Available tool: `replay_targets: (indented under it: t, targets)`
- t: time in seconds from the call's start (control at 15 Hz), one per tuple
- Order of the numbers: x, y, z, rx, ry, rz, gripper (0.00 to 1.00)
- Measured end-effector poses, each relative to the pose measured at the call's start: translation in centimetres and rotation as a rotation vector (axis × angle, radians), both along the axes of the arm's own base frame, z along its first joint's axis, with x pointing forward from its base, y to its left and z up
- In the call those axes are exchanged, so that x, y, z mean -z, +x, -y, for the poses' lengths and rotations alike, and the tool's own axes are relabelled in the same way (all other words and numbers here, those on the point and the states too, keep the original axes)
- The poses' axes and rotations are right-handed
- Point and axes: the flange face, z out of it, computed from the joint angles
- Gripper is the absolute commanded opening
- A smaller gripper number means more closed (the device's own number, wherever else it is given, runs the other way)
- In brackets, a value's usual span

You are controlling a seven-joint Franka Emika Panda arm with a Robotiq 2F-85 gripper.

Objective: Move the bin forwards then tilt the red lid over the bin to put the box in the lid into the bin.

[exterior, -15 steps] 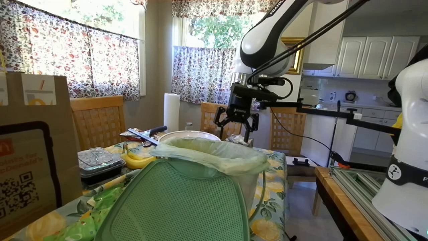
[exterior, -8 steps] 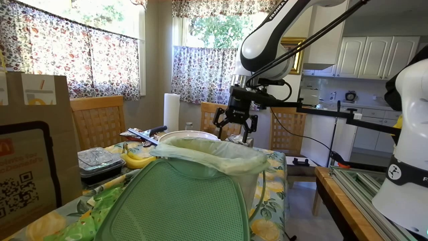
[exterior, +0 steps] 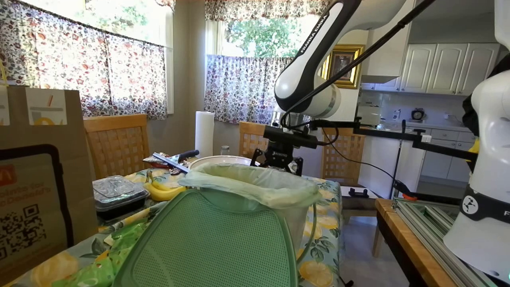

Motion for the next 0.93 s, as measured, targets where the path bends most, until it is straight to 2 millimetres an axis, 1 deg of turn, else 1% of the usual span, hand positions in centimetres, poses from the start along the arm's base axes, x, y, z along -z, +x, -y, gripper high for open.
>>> replay_targets:
  t: [0.13,0.27,0.4,0.67,0.93]
  targets:
    - [0.6,0.4,-0.7,0.026,0.056,-0.007,1.00]
    - [1.1,0.7,-0.7,0.047,0.087,-0.016,1.00]
    - [2.0,0.6,-0.2,0.064,0.097,-0.041,1.00]
    - [4.5,-0.3,1.4,0.112,0.112,-0.111,1.00]
    - [5.9,-0.2,2.0,0.127,0.154,-0.155,1.00]
